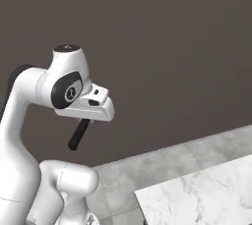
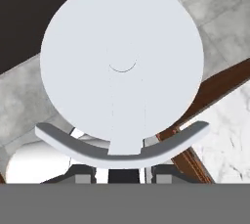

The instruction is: Take the pizza cutter from the drawer on the left and place it on the dining counter for cutting.

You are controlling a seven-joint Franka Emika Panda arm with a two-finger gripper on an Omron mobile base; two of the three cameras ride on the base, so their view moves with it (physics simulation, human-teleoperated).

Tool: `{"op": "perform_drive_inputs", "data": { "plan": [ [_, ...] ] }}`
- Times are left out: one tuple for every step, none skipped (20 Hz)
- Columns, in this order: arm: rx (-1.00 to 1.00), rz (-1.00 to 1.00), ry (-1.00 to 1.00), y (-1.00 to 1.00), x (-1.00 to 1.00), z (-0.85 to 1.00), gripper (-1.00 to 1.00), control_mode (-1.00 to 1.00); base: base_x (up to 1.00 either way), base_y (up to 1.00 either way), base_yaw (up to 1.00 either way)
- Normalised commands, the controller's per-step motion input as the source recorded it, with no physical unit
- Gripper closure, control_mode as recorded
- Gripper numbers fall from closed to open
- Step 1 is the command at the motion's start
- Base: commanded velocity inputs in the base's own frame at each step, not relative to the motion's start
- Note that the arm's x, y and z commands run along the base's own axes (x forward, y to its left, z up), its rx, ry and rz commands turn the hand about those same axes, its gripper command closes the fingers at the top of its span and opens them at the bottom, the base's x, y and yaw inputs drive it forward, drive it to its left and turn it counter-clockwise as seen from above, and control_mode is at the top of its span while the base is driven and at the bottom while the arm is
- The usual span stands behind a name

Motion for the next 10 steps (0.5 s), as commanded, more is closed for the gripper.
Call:
{"op": "perform_drive_inputs", "data": {
  "plan": [
    [0.00, 0.00, 0.00, 0.00, 0.00, 0.00, 1.00, 1.00, 0.00, -0.33, -0.85],
    [0.00, 0.00, 0.00, 0.00, 0.00, 0.00, 1.00, 1.00, 0.00, -0.15, -0.87],
    [0.00, 0.00, 0.00, 0.00, 0.00, 0.00, 1.00, 1.00, 0.00, 0.00, -0.87],
    [0.00, 0.00, 0.00, 0.00, 0.00, 0.00, 1.00, 1.00, 0.00, 0.00, -0.84],
    [0.00, 0.00, 0.00, 0.00, 0.00, 0.00, 1.00, 1.00, 0.00, 0.16, -0.82],
    [0.00, 0.00, 0.00, 0.00, 0.00, 0.00, 1.00, 1.00, 0.00, 0.38, -0.82],
    [0.00, 0.00, 0.00, 0.00, 0.00, 0.00, 1.00, 1.00, 0.00, 0.46, -0.82],
    [0.00, 0.00, 0.00, 0.00, 0.00, 0.00, 1.00, 1.00, 0.00, 0.54, -0.82],
    [0.00, 0.00, 0.00, 0.00, 0.00, 0.00, 1.00, 1.00, 0.00, 0.59, -0.80],
    [0.00, 0.00, 0.00, 0.00, 0.00, 0.00, 1.00, 1.00, 0.00, 0.72, -0.76]
  ]
}}
